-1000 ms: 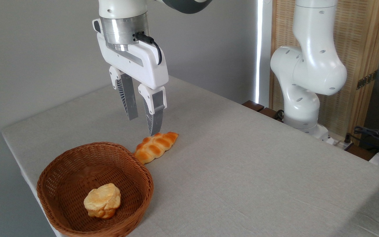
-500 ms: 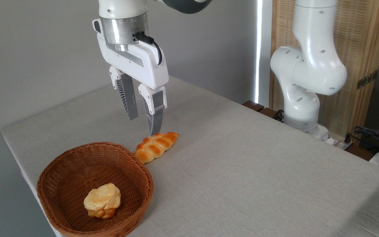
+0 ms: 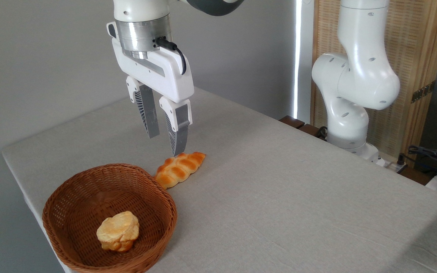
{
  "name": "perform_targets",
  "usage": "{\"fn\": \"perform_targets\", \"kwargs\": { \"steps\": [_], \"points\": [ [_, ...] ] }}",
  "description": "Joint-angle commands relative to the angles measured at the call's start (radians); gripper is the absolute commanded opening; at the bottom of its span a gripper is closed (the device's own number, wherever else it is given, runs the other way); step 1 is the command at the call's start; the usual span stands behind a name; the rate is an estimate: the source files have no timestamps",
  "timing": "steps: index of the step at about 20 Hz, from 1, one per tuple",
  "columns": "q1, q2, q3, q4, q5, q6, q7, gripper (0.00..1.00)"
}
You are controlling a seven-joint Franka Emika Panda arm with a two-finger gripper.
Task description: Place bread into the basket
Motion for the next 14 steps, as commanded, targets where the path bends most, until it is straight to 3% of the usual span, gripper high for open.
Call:
{"fn": "perform_targets", "kwargs": {
  "steps": [1, 14],
  "points": [
    [-0.004, 0.0, 0.005, 0.008, -0.001, -0.026, -0.001, 1.0],
    [-0.035, -0.004, -0.004, -0.058, -0.017, 0.02, -0.014, 1.0]
  ]
}}
